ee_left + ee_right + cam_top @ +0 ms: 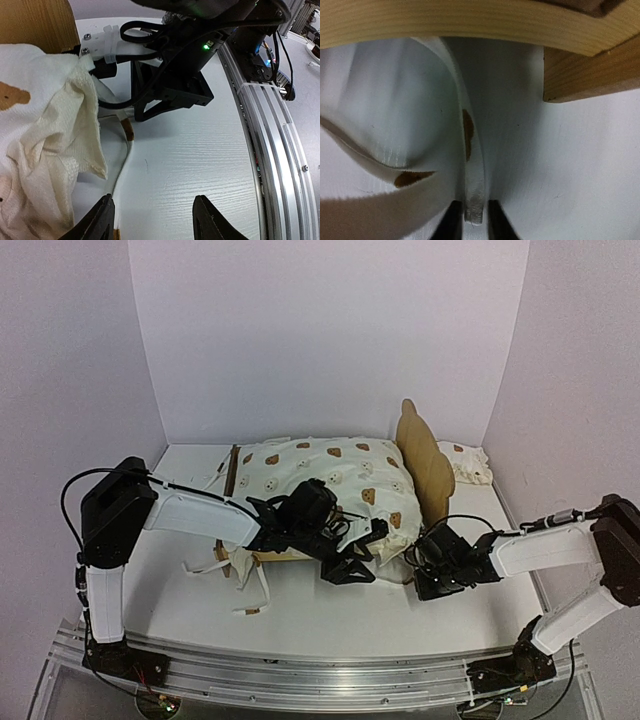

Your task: Set up the pet bed

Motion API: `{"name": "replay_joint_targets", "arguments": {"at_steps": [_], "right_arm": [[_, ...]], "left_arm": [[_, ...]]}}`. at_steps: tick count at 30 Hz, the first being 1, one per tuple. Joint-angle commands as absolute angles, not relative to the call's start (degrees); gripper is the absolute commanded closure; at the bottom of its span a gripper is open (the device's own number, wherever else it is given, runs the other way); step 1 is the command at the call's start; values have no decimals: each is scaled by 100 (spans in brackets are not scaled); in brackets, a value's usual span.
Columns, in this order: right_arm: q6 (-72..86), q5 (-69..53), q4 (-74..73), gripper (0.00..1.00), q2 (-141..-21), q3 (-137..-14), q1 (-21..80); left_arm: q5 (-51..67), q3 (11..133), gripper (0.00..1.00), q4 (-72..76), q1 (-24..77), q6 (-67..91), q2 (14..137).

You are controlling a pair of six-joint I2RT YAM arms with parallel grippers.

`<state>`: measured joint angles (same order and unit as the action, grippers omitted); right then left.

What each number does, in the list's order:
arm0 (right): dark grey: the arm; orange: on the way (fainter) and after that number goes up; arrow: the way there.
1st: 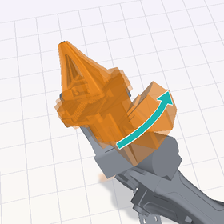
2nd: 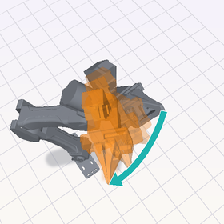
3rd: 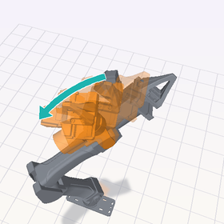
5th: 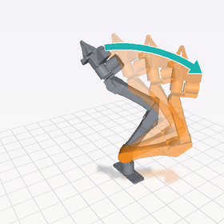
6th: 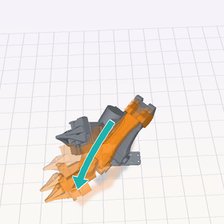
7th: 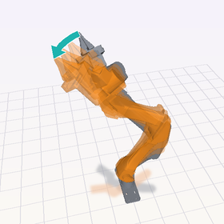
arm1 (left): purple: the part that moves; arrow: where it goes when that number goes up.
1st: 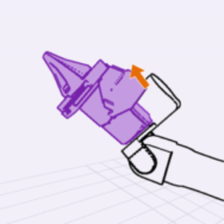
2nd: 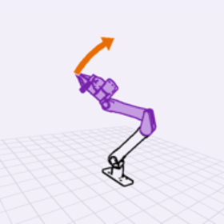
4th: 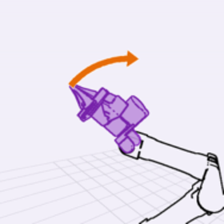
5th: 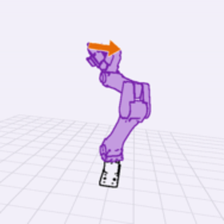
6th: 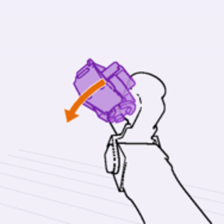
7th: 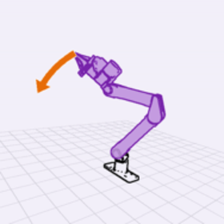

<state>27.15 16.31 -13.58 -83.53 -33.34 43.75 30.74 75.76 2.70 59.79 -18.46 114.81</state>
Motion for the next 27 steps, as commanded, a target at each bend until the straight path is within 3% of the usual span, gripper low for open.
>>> {"name": "replay_joint_targets", "arguments": {"at_steps": [1, 16, 27], "right_arm": [[2992, 1248, -2065, 100, -8169, -3189, 4360], [3362, -518, -6769, 100, -6479, -4593, 4360], [2193, -2192, -7558, 100, -6722, -6291, 4360]], "left_arm": [[2927, 7392, 46, 313, 5922, -1947, 11086], [3083, 7182, 52, 507, 5836, -2213, 11206], [3165, 7336, 52, 649, 5841, -2607, 11266]]}}
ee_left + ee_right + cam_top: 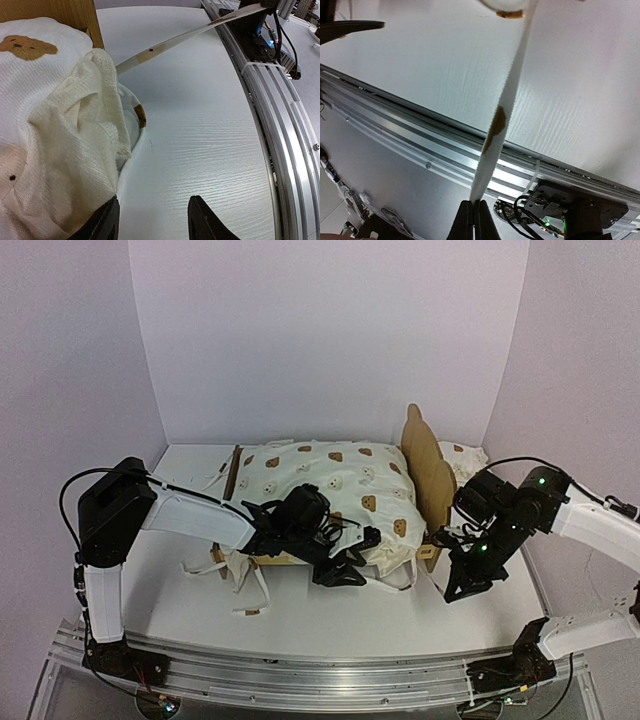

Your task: Set up the pet bed

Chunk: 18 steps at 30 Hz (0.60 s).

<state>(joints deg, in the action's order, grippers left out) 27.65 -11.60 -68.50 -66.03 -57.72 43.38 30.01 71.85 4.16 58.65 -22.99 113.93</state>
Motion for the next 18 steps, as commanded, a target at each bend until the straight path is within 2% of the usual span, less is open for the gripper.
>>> {"name": "replay_joint_targets", "arguments": {"at_steps": [1, 7, 13, 15, 18], "right_arm": [[2201, -2202, -7325, 100, -6762, -6335, 4359], [2425, -2151, -5480, 100, -7010, -6143, 4359], [2169, -2025, -4881, 100, -7324, -6307, 4361], [2099, -1926, -4854, 100, -7419, -6391, 4362], [2062, -1814, -4832, 100, -7482, -6473, 4360]], "left_arm": [[3229, 7393, 52, 663, 5845, -2605, 11257], [4038, 7608, 45, 1291, 5946, -2587, 11212], [4587, 7575, 36, 2529, 6083, -2769, 11352], [4580, 7612, 35, 2706, 6136, -2780, 11458], [4663, 7672, 42, 2817, 6178, -2685, 11578]]}}
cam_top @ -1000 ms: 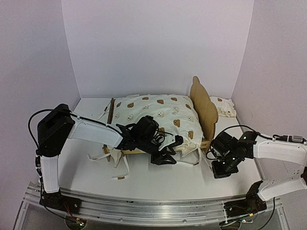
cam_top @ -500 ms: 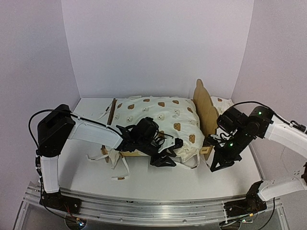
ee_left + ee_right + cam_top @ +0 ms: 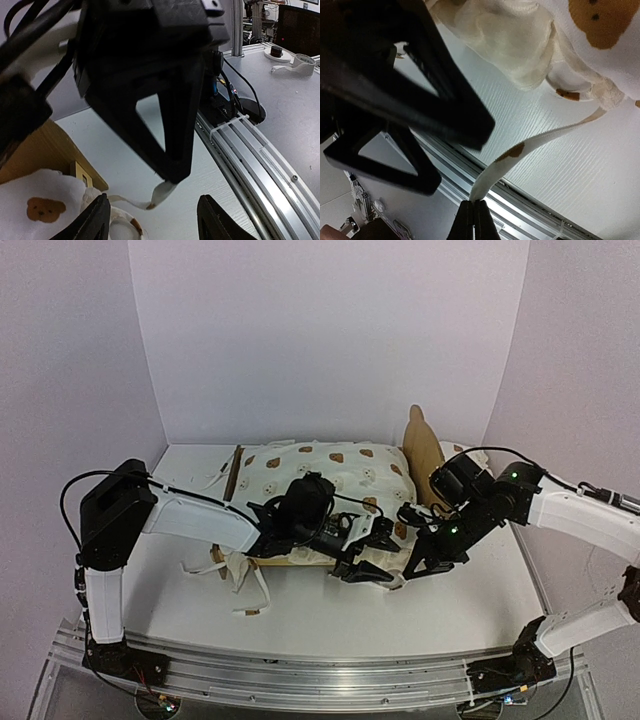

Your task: Set up the pet bed

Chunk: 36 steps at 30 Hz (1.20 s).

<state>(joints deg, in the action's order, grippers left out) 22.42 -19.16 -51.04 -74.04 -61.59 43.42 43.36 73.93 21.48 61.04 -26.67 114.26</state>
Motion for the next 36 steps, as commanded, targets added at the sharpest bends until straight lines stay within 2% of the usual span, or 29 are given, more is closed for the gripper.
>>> {"name": "replay_joint_targets", "arguments": {"at_steps": [1, 5, 9, 16, 17, 21, 23, 29, 31, 36], "right_arm": [[2052, -1752, -4831, 100, -7473, -6494, 4359], [1984, -1644, -4816, 100, -7439, -6583, 4357], [1977, -1661, -4817, 100, -7455, -6627, 4357], [2011, -1824, -4818, 100, -7402, -6608, 4352], [2013, -1817, -4817, 100, -7394, -6602, 4353], [2012, -1690, -4820, 100, -7396, -6559, 4351], [2035, -1478, -4829, 100, -7386, -6481, 4351], [2132, -562, -4750, 76, -7047, -5745, 4345], [2021, -593, -4467, 70, -6901, -5413, 4364], [592, -690, -2414, 58, -6671, -4365, 5262]], "left_arm": [[4737, 7680, 44, 2788, 6186, -2670, 11599], [4905, 7722, 49, 2642, 6196, -2470, 11671], [4686, 7805, 61, 2652, 6196, -2200, 11766], [4071, 7907, 64, 2676, 6197, -2004, 11890], [4045, 7910, 67, 2695, 6196, -1975, 11895], [4011, 7917, 92, 2803, 6196, -1840, 11892], [3870, 7888, 100, 2807, 6191, -1745, 11857], [3469, 7696, 100, 2403, 6079, -1390, 11689], [3429, 7635, 100, 2290, 5984, -1208, 11653], [3406, 7718, 100, 2212, 5852, -1002, 11695]]}}
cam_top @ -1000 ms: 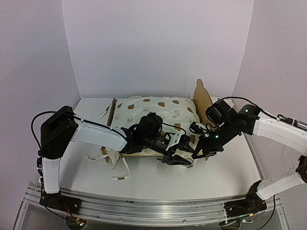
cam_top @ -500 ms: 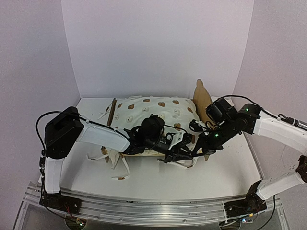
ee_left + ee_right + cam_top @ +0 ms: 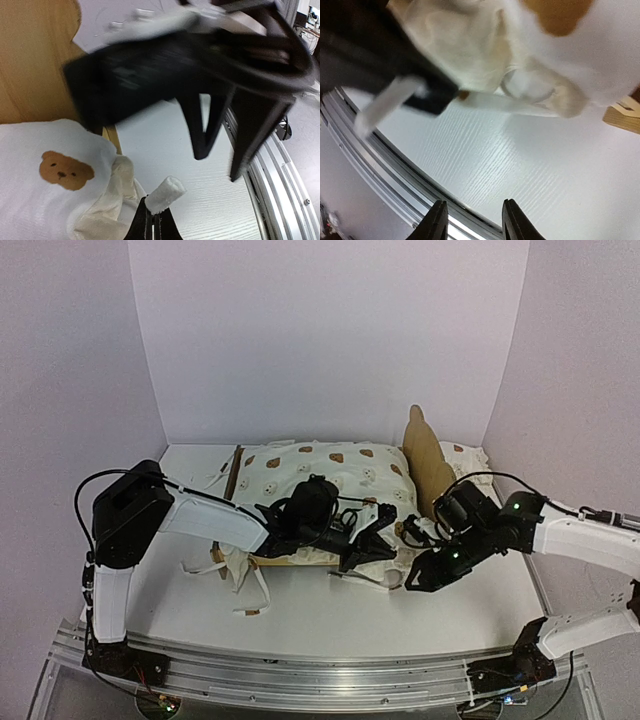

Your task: Set up the pet bed

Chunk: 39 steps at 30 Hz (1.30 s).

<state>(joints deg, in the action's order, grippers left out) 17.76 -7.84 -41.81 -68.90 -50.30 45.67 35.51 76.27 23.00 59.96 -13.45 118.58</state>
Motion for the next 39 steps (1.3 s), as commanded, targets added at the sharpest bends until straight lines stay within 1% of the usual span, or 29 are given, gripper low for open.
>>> {"name": "replay_joint_targets", "arguments": {"at_steps": [1, 3, 5, 9, 12, 20, 25, 29, 31, 35, 36, 38, 39], "right_arm": [[305, -612, -1876, 58, -6646, -4101, 5384], [-130, -327, -919, 57, -6681, -3655, 5477], [-531, 68, -421, 57, -6940, -3460, 5484], [-1079, 659, -192, 57, -7778, -3626, 5483], [-1278, 992, 112, 59, -8284, -3694, 5449], [-1096, 746, 654, 60, -9107, -3961, 5190], [-831, 426, 668, 60, -9478, -4072, 4944], [-596, 226, 486, 62, -9649, -4036, 4807], [-543, 91, 252, 68, -9722, -4042, 4794], [-442, -340, -570, 91, -9757, -4162, 4791], [-407, -514, -658, 94, -9642, -4118, 4796], [-338, -987, -732, 100, -9219, -3929, 4804], [-280, -1197, -745, 100, -8902, -3843, 4806]], "left_arm": [[3402, 7806, 100, 2180, 5804, -932, 11735], [3393, 7962, 100, 2134, 5703, -844, 11810], [3409, 8074, 100, 2096, 5628, -844, 11854], [3534, 8225, 100, 1945, 5529, -854, 11932], [3577, 8216, 100, 1915, 5508, -866, 11949], [3613, 8128, 100, 1955, 5479, -885, 11931], [3625, 8094, 100, 1963, 5459, -876, 11908], [3630, 8060, 100, 1994, 5441, -880, 11885], [3634, 8032, 100, 2018, 5424, -859, 11878], [3644, 7994, 100, 2013, 5414, -853, 11878], [3651, 7985, 100, 2013, 5414, -853, 11869], [3667, 7957, 100, 2022, 5415, -883, 11858], [3682, 7939, 100, 2030, 5416, -906, 11857]]}}
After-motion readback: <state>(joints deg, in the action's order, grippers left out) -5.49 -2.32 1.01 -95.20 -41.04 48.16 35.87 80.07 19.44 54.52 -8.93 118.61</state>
